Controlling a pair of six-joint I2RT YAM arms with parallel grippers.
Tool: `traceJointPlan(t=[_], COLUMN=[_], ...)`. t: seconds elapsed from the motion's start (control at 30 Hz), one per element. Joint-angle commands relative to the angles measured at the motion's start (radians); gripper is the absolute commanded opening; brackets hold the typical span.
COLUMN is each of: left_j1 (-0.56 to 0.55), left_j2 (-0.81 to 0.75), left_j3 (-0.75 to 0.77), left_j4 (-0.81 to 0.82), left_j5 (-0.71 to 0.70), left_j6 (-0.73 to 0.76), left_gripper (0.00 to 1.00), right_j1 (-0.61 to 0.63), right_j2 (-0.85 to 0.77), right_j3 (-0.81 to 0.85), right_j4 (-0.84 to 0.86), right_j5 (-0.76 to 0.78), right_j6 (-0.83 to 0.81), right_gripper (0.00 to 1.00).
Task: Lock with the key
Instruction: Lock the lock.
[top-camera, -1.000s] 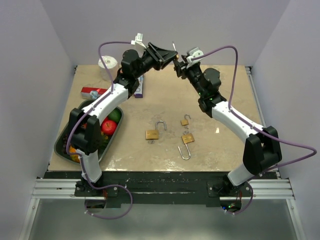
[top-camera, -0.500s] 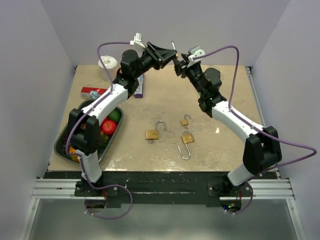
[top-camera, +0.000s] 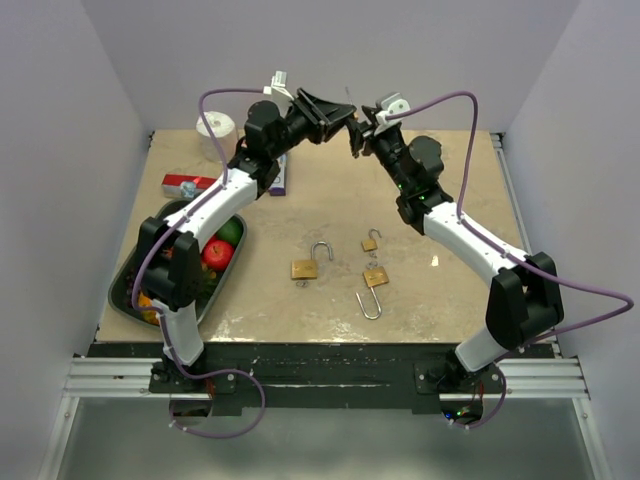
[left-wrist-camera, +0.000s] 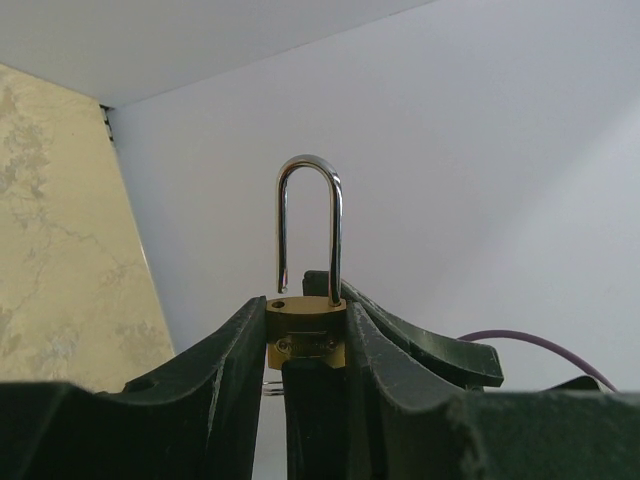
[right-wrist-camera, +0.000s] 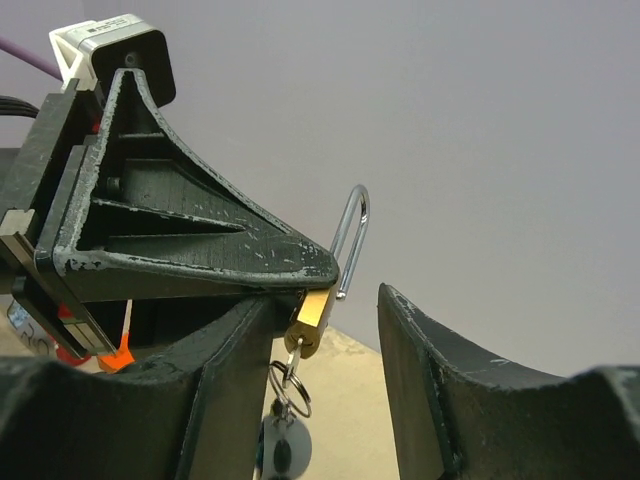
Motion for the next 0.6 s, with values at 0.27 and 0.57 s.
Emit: traceJointPlan(t=[0.27, 0.57], left_j1=[-0.011, -0.018], left_j2=[-0.035, -0.036], left_j3=[0.009, -0.003], left_j4=[0.042, 0.043], left_j5=[0.001, -0.007], left_j6=[-0.021, -0.021], left_gripper=[0.0, 0.0], right_j1=[0.011, 0.014], right_j2=[0.046, 0.071], right_j3=[0.068, 0.09], right_j4=[0.065, 0.074], right_j5=[0.111, 0.145], right_j6=[-0.1, -0.122], right_gripper=[0.37, 0.0])
